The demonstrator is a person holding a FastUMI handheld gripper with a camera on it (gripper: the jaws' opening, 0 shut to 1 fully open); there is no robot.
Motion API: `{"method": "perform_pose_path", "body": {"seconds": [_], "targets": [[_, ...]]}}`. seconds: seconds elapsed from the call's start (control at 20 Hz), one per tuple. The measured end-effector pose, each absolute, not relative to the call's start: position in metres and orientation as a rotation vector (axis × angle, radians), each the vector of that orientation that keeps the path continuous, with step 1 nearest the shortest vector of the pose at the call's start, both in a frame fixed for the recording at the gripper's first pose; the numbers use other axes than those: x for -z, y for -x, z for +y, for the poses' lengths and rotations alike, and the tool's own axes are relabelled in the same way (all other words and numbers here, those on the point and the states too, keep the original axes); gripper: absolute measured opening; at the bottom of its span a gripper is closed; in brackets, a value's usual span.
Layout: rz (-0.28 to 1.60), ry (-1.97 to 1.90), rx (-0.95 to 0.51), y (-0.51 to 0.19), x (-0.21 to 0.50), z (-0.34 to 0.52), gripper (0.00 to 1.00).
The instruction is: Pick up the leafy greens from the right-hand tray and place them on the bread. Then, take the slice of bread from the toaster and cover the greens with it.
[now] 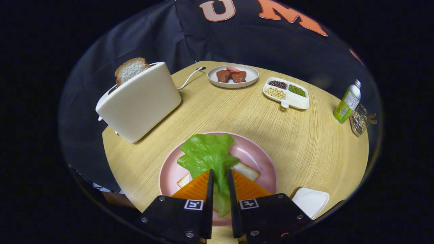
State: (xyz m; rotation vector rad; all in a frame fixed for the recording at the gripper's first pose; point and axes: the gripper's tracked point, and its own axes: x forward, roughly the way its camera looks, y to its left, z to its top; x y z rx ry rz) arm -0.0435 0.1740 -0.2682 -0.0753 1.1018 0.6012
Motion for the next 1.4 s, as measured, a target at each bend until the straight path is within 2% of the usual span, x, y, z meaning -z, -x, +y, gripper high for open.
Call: {"method": "perform_pose_path", "body": {"seconds": [0.25,0.4,0.5,0.65,1.1,1.4], "targets": [[1.095,0.073,-0.583,0.039,0.26,0.176,0.38],[1.067,0.079,-0.568,0.032,0.248,0.175,0.55],[1.056,0.071,-0.56,0.028,0.238,0.178,0.61],[1.039,0.027,-0.558,0.019,0.221,0.189,0.62],[0.958,-0.1,-0.606,-0.017,0.147,0.259,0.85],[0.951,-0.123,-0.663,-0.037,0.113,0.323,0.91]]}}
